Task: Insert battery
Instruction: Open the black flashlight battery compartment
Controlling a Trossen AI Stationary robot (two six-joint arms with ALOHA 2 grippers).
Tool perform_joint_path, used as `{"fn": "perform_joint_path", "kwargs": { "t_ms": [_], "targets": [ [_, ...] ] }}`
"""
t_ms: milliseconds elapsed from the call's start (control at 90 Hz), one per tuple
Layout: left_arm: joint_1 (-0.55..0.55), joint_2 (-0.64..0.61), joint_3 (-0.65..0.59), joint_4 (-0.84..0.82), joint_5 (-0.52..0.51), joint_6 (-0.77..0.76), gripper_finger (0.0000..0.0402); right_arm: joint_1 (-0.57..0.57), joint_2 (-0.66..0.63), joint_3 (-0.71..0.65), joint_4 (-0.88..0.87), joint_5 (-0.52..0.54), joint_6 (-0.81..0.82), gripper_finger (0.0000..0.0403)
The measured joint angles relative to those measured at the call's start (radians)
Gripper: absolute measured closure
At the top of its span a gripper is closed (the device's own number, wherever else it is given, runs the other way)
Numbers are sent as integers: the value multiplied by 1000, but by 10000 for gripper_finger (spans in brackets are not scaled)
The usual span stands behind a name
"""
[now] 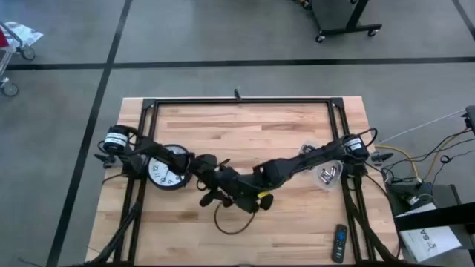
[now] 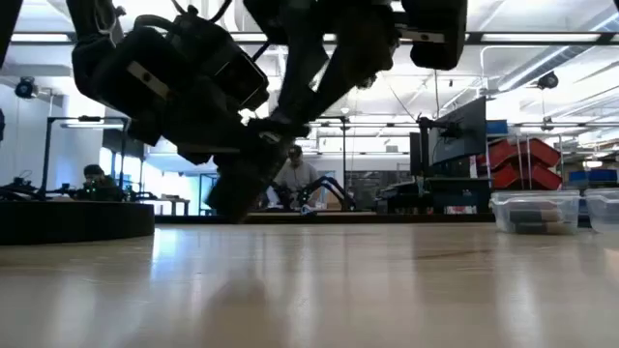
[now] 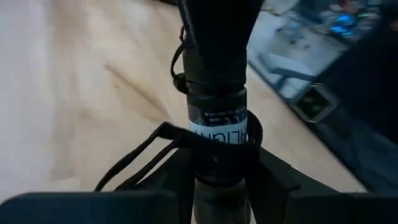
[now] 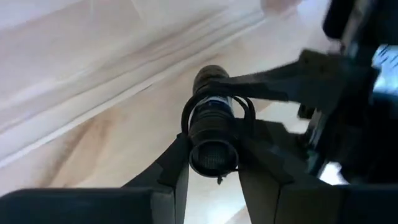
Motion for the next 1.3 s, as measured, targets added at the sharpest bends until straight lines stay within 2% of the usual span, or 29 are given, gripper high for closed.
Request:
{"fn": "perform_joint_path", "kwargs": {
  "t_ms": [156,389,633,722,833,989,1189,1300],
  "targets": [
    [28,-3,2,-20,121,-17,308,56,1,-1,44,140,-140,306],
    [40,-4,4,-58,242,-24,308,105,22,-2,113,251,-328,312],
    [59,-4,3,-87,351,-72,308,119,36,-1,165,301,-376,305],
    [64,-4,3,-103,353,-73,308,123,36,-2,164,306,-340,305],
    [66,-4,2,-109,304,-37,308,124,37,-3,158,306,-271,296],
    [63,-1,-6,-141,182,25,308,124,28,-5,109,308,-126,270],
    [48,0,-19,-106,-62,62,309,110,-15,-5,-26,276,168,241],
    [20,0,-38,-15,-252,66,307,65,-48,-5,-134,185,414,235]
  ]
}}
